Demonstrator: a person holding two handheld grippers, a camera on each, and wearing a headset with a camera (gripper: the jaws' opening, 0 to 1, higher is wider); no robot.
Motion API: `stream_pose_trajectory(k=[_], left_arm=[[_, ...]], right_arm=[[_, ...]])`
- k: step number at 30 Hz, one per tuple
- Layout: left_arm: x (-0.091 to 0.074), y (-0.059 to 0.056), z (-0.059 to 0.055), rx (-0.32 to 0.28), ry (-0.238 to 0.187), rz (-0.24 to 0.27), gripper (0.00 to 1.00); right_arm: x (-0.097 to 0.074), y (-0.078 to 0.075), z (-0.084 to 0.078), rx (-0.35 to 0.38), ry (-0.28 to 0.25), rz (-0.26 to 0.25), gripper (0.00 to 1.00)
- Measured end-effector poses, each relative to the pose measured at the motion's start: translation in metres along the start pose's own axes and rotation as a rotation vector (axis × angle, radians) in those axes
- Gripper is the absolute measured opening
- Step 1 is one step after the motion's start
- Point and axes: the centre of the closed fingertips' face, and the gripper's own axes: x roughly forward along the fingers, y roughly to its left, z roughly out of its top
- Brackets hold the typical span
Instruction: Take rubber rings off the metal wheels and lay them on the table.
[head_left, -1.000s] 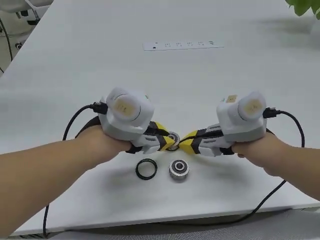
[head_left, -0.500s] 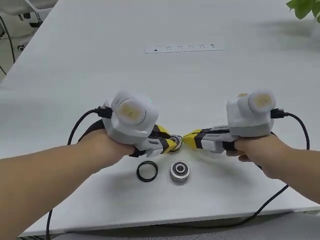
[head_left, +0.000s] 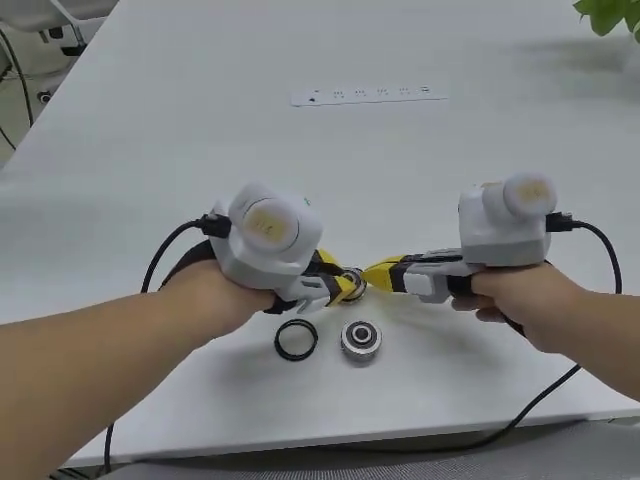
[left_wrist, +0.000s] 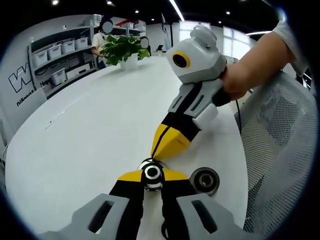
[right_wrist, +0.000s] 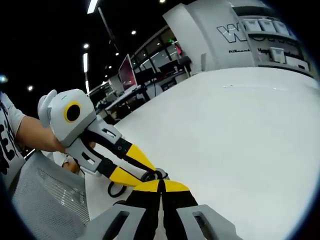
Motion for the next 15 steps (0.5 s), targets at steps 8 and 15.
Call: stream_pose_trajectory(k=[8, 15], left_arm=[[0.0, 0.0, 0.0, -0.003, 0.003, 0.002, 0.08], [0.0, 0.0, 0.0, -0.004, 0.002, 0.001, 0.08]], right_arm=[[0.002, 0.006, 0.0, -0.012, 0.004, 0.011, 0.0], [0.004, 0.011, 0.001, -0.02, 0.0, 0.03, 0.0]])
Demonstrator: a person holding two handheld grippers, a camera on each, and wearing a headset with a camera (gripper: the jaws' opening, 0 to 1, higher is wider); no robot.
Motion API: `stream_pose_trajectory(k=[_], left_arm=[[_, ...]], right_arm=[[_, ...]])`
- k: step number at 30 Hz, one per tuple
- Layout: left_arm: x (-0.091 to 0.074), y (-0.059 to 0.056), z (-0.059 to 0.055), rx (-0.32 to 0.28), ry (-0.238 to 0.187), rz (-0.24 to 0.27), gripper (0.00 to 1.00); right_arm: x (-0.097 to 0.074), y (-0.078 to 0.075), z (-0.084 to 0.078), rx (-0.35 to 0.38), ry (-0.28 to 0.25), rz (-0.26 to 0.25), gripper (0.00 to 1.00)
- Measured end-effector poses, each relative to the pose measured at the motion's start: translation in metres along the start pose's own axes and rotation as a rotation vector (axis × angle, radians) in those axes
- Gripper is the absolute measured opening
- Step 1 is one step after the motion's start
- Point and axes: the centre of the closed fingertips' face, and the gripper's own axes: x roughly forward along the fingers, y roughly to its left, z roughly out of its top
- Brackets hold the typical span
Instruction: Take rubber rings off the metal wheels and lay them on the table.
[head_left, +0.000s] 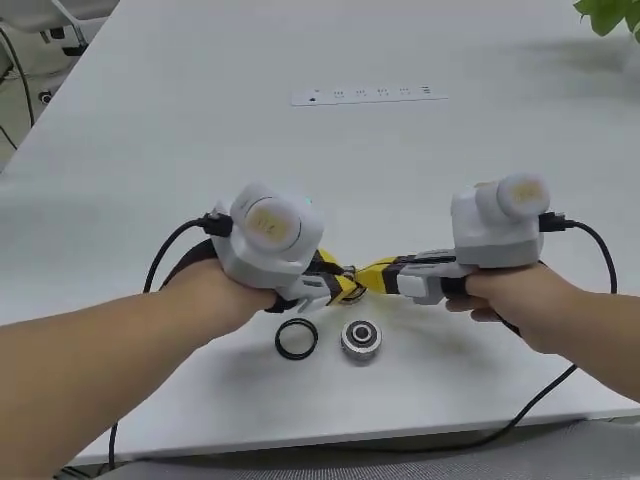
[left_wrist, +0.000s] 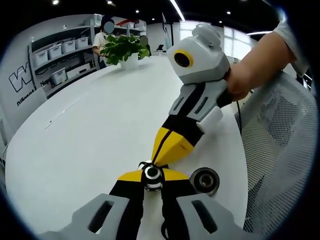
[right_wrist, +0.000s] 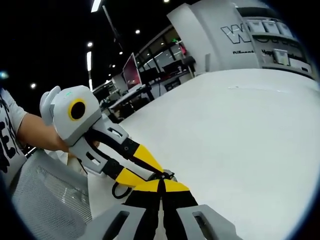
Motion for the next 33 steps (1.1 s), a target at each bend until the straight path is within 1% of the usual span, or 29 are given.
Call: stream_pose_trajectory(k=[1, 2, 3, 4, 6, 8, 12, 16, 20, 23, 24, 25, 26, 27, 28, 31, 33], left_arm=[[0.0, 0.0, 0.0, -0.001, -0.001, -0.001, 0.08], [0.0, 0.0, 0.001, 0.001, -0.002, 0.0, 0.08], [0.0, 0.0, 0.0, 0.0, -0.001, -0.001, 0.08], [0.0, 0.0, 0.0, 0.0, -0.003, -0.003, 0.08], [0.0, 0.0, 0.0, -0.001, -0.003, -0.005, 0.08], [0.001, 0.0, 0.0, -0.002, -0.003, -0.005, 0.08], [0.001, 0.0, 0.0, -0.002, -0.011, -0.002, 0.08], [0.001, 0.0, 0.001, -0.011, -0.024, -0.004, 0.09], [0.001, 0.0, 0.001, -0.02, -0.025, -0.017, 0.09], [0.0, -0.001, 0.002, 0.002, -0.022, -0.021, 0.09], [0.0, -0.001, 0.002, 0.009, -0.023, -0.026, 0.12], [-0.001, -0.002, 0.003, 0.008, -0.026, -0.028, 0.15], [-0.002, -0.002, 0.004, 0.005, -0.031, -0.03, 0.15], [-0.003, -0.003, 0.006, -0.016, -0.042, -0.04, 0.16], [-0.004, -0.003, 0.008, -0.026, -0.051, -0.044, 0.19], [-0.009, -0.005, 0.009, -0.01, -0.057, -0.046, 0.2], [-0.014, -0.005, 0.01, -0.013, -0.063, -0.05, 0.22]], right_arm=[[0.001, 0.003, 0.001, -0.002, -0.004, 0.014, 0.0], [0.002, 0.009, 0.012, 0.011, -0.055, 0.03, 0.0], [0.001, 0.01, 0.008, -0.003, -0.023, 0.032, 0.0], [0.001, 0.008, 0.009, -0.038, -0.017, 0.025, 0.0], [0.001, 0.006, 0.007, -0.019, -0.015, 0.024, 0.0], [-0.001, 0.004, 0.006, -0.014, -0.017, 0.02, 0.0], [-0.001, 0.002, 0.007, -0.019, -0.02, 0.005, 0.0], [-0.002, -0.005, 0.002, -0.034, -0.002, -0.02, 0.0], [-0.003, -0.008, 0.001, -0.031, -0.003, -0.026, 0.0], [-0.004, -0.008, 0.002, -0.026, -0.008, -0.027, 0.0], [-0.004, -0.008, 0.003, -0.025, -0.011, -0.025, 0.0], [-0.003, -0.008, 0.003, -0.022, -0.013, -0.022, 0.0], [-0.003, -0.007, 0.004, -0.019, -0.014, -0.02, 0.0], [-0.004, -0.007, 0.004, -0.022, -0.015, -0.021, 0.0], [-0.004, -0.007, 0.004, -0.022, -0.016, -0.021, 0.0], [-0.006, -0.007, 0.008, -0.015, -0.03, -0.018, 0.0], [-0.006, -0.006, 0.009, -0.01, -0.034, -0.015, 0.0]])
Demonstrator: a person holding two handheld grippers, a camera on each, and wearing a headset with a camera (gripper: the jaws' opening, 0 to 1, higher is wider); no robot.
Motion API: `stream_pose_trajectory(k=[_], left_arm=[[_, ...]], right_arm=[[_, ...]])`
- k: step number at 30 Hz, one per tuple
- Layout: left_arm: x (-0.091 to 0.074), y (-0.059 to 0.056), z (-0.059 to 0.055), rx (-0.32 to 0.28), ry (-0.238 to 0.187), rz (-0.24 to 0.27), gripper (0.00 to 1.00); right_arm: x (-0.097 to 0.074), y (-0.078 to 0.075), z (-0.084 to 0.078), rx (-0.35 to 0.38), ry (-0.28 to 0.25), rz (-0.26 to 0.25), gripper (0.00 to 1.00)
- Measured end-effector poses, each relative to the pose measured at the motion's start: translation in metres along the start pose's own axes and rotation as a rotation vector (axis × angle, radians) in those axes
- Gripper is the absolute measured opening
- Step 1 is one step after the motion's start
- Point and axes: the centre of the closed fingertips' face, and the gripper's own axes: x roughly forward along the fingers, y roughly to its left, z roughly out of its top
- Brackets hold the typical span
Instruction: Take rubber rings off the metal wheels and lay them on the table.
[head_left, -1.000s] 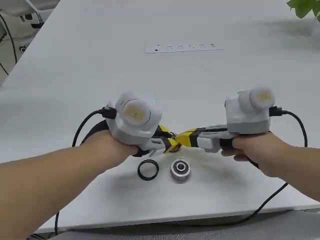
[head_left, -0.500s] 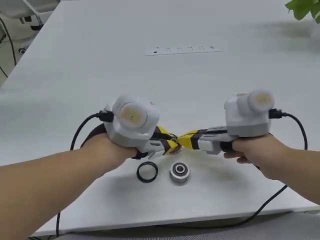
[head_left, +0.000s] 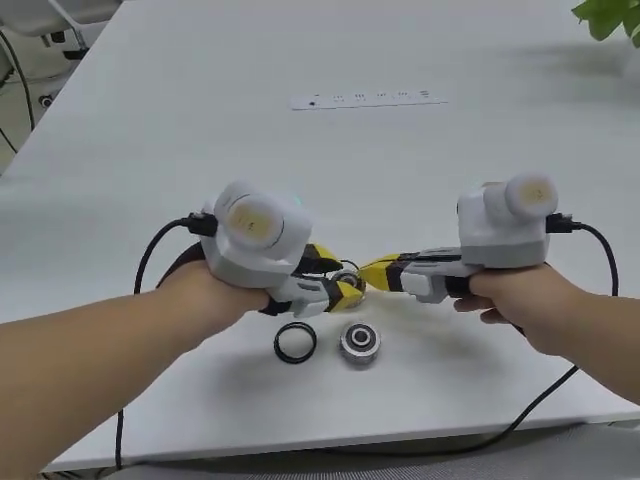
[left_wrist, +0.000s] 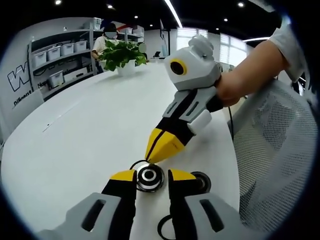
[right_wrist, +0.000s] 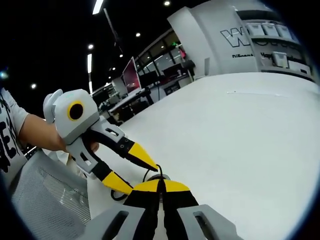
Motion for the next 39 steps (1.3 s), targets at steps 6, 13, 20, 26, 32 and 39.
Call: stream_pose_trajectory(k=[6, 13, 20, 26, 32, 39], left_arm=[[-0.016, 0.0, 0.004, -0.01, -0.029, 0.004, 0.26], [-0.037, -0.003, 0.007, -0.003, -0.057, 0.016, 0.33], [-0.058, -0.005, 0.013, -0.012, -0.1, 0.033, 0.42], [-0.078, -0.009, 0.017, -0.012, -0.132, 0.044, 0.49], [-0.097, -0.012, 0.016, -0.025, -0.154, 0.053, 0.56], [-0.111, -0.012, 0.004, -0.028, -0.151, 0.081, 0.62]], right_arm=[[-0.003, 0.003, 0.003, 0.005, -0.01, 0.007, 0.0], [-0.005, 0.009, 0.008, 0.011, -0.022, 0.025, 0.0], [-0.007, 0.018, 0.017, 0.013, -0.044, 0.04, 0.0], [-0.007, 0.025, 0.021, 0.015, -0.044, 0.059, 0.0], [-0.006, 0.034, 0.024, 0.023, -0.05, 0.078, 0.0], [0.001, 0.05, 0.022, 0.065, -0.037, 0.124, 0.0]])
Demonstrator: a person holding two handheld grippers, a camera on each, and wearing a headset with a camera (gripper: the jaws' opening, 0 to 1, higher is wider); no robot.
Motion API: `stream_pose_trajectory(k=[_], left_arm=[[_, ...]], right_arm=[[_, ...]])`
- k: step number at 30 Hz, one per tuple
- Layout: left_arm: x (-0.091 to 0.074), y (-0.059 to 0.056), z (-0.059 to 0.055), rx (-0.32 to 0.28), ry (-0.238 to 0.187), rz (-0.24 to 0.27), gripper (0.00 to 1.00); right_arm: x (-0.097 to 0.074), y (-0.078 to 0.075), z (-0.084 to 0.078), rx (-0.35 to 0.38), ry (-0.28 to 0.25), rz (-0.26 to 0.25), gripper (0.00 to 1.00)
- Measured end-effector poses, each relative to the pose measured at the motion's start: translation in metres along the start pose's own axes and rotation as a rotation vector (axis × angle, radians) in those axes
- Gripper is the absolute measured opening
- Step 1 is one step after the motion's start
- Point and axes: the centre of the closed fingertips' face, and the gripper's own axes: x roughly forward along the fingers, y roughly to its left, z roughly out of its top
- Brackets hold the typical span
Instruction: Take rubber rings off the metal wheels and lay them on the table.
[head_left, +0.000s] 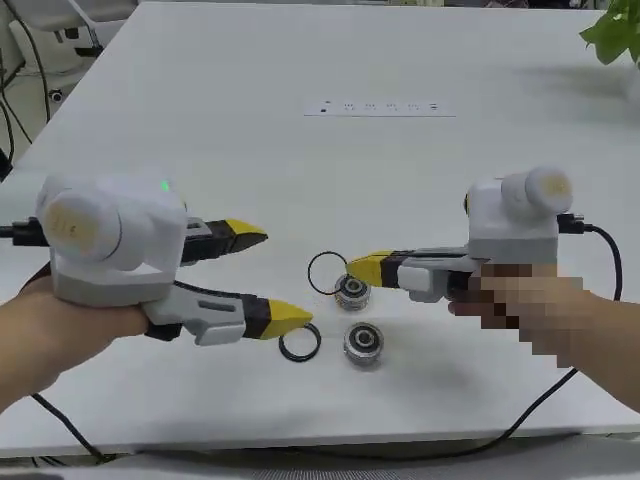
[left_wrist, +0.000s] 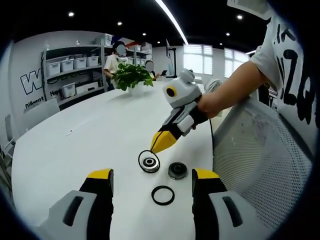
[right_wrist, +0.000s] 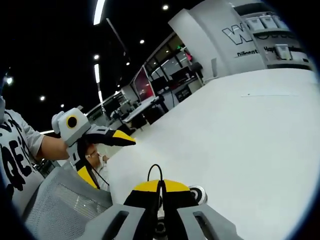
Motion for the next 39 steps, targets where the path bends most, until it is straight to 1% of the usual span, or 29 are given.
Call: stream_pose_trajectory(k=[1, 3, 6, 8, 12, 15, 20, 21, 25, 32, 34, 39], left_arm=[[-0.002, 0.002, 0.0, 0.006, -0.003, 0.017, 0.66], [-0.006, 0.002, -0.002, 0.004, -0.004, 0.021, 0.71], [-0.011, 0.001, -0.003, -0.008, -0.009, 0.025, 0.7], [-0.013, 0.001, -0.004, -0.013, -0.012, 0.03, 0.7], [-0.018, 0.0, -0.006, -0.02, -0.015, 0.035, 0.71], [-0.021, -0.001, -0.009, -0.02, -0.014, 0.039, 0.72], [-0.025, -0.003, -0.011, -0.035, -0.018, 0.044, 0.73], [-0.026, -0.003, -0.012, -0.038, -0.018, 0.046, 0.73], [-0.028, -0.004, -0.014, -0.045, -0.014, 0.049, 0.73], [-0.031, -0.003, -0.019, -0.053, -0.007, 0.057, 0.72], [-0.031, -0.003, -0.019, -0.056, -0.005, 0.059, 0.72], [-0.032, -0.003, -0.02, -0.061, -0.003, 0.062, 0.72]], right_arm=[[0.001, 0.001, -0.001, 0.001, 0.005, 0.003, 0.0], [0.004, 0.004, -0.003, 0.006, 0.015, 0.011, 0.0], [0.008, 0.01, -0.006, 0.017, 0.024, 0.03, 0.0], [0.009, 0.012, -0.008, 0.014, 0.032, 0.032, 0.0], [0.015, 0.018, -0.018, 0.013, 0.068, 0.048, 0.0], [0.017, 0.02, -0.025, 0.011, 0.095, 0.05, 0.0], [0.021, 0.018, -0.033, 0.007, 0.128, 0.048, 0.0], [0.022, 0.018, -0.036, 0.007, 0.141, 0.048, 0.0], [0.024, 0.015, -0.043, 0.006, 0.171, 0.044, 0.0], [0.026, 0.017, -0.054, 0.001, 0.222, 0.036, 0.0], [0.025, 0.014, -0.057, 0.0, 0.235, 0.028, 0.0], [0.027, 0.011, -0.061, -0.002, 0.255, 0.024, 0.0]])
